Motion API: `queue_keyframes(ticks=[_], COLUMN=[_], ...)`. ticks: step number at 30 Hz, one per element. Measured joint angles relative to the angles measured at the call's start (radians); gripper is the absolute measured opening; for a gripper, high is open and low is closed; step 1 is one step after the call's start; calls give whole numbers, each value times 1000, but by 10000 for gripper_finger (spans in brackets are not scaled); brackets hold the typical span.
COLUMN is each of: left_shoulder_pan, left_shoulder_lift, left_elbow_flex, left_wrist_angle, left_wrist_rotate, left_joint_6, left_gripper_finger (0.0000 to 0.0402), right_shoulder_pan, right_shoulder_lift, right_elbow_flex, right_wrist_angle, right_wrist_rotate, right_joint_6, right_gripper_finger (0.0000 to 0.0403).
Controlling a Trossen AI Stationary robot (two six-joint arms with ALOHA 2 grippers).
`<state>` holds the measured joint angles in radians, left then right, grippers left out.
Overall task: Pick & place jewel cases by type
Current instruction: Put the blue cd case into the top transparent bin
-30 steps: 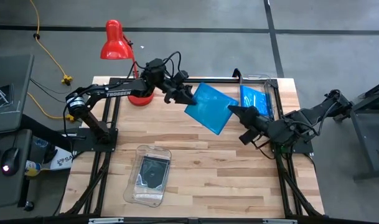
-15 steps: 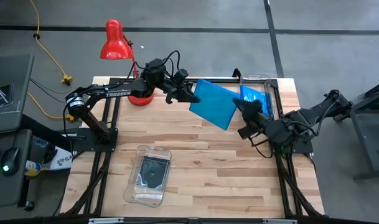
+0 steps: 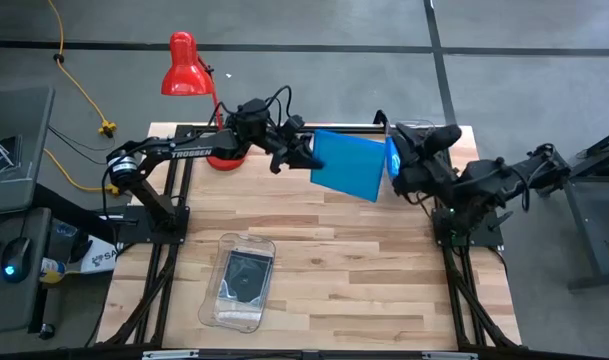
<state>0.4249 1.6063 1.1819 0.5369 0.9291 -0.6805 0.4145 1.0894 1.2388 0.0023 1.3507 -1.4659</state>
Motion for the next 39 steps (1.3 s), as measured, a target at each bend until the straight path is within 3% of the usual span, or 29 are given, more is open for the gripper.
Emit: queue_keyframes(ticks=[4,9,15,24,31,39], left_shoulder_pan=[-15,-34,-78,-171,-187,-190], left_shoulder_lift=[0,0,13,147,295,451], left_elbow_flex=[0,0,2,49,224,531], left_wrist_angle=[9,10,12,40,-2,-367], left_wrist_rotate=[-21,-103,-211,-314,-383,-449], left_joint_6=[11,25,33,22,-5,-8], left_gripper_finger=[36,36,36,36,36,35], right_shoulder_pan=[-39,-128,-207,-218,-218,-218], right_shoulder_lift=[-20,-78,-150,-247,-287,-294], right_elbow_flex=[-3,-3,-3,-3,-3,-3], right_wrist_angle=[18,148,275,275,274,272], right_wrist_rotate=[11,73,63,58,62,65], right_joint_6=[19,169,361,574,578,566], right_gripper_finger=[109,110,110,110,110,110])
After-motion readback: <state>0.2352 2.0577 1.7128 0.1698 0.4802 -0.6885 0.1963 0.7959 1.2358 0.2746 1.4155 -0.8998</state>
